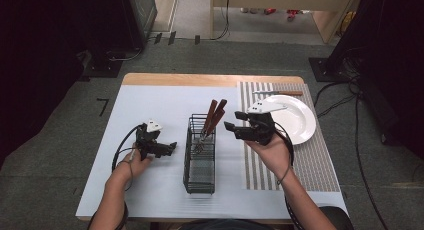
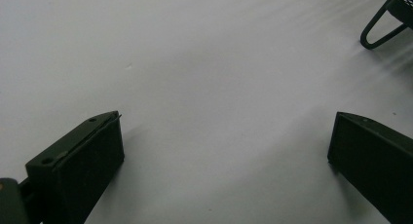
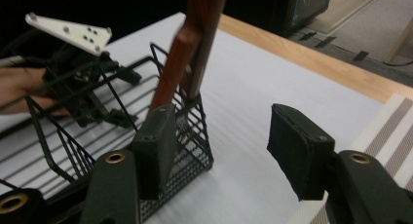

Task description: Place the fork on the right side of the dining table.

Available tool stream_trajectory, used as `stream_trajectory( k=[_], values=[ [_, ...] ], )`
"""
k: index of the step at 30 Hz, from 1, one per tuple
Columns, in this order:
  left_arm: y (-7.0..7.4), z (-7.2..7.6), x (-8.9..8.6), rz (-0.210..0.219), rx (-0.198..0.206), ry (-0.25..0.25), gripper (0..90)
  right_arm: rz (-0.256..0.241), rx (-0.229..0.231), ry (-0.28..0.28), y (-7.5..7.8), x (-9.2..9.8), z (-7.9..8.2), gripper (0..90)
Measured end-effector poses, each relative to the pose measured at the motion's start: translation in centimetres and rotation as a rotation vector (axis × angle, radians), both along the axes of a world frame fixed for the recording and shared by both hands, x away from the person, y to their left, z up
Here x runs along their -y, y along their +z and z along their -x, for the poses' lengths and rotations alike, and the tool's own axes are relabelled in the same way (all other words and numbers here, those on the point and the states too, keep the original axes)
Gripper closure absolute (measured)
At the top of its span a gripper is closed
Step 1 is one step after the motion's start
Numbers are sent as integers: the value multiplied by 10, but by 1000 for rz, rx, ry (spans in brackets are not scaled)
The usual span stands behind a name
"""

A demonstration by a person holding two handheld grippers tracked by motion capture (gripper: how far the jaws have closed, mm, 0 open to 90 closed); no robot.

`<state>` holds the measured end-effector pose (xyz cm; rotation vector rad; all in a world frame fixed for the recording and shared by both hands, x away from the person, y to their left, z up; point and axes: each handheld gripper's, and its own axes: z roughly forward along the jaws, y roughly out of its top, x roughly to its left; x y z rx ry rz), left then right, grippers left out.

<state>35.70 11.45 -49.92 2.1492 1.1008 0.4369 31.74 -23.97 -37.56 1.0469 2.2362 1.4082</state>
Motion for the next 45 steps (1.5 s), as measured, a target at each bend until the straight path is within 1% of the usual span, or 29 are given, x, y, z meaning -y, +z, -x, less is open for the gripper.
stream_trajectory(
  k=[6,7,8,10,11,15,17,20,22,26,29,30,31,35,37,38,40,42,43,44,45],
  values=[
    [0,0,0,0,0,0,0,-33,14,10,8,-10,1,486],
    [0,0,0,0,0,0,0,-45,12,10,11,-13,0,517],
    [0,0,0,0,0,0,0,-45,12,10,11,-13,0,517],
    [0,0,0,0,0,0,0,-50,9,15,14,-15,-2,555],
    [0,0,0,0,0,0,0,-51,4,16,15,-17,-2,594],
    [0,0,0,0,0,0,0,-48,-16,16,19,-22,-5,656],
    [0,0,0,0,0,0,0,-47,-18,15,21,-23,-6,691],
    [0,0,0,0,0,0,0,-47,-28,8,23,-24,-8,710],
    [0,0,0,0,0,0,0,-60,-51,7,24,-24,-10,720],
    [0,0,0,0,-1,0,0,-70,-76,12,26,-23,-10,741],
    [0,0,0,0,-1,0,0,-82,-91,37,31,-20,-7,767],
    [0,0,0,-1,-1,0,0,-80,-88,49,32,-20,-5,773],
    [0,0,0,-2,-1,-1,0,-81,-95,61,34,-20,-3,779],
    [0,0,0,-2,0,-1,0,-117,-126,109,41,-21,2,806],
    [0,0,0,-2,0,-1,0,-118,-124,114,43,-22,3,812],
    [0,0,0,-3,-1,-2,0,-109,-115,118,46,-24,4,813],
    [0,0,0,-3,-2,-2,0,-105,-113,120,47,-24,4,813],
    [0,0,0,-3,-2,-2,0,-109,-109,125,52,-24,6,813],
    [0,0,0,-3,-1,-2,0,-109,-109,125,52,-24,6,813],
    [0,0,0,-3,-2,-2,0,-104,-93,123,56,-23,8,813],
    [0,0,0,-3,-2,-2,0,-104,-93,123,56,-23,8,813]
  ],
)
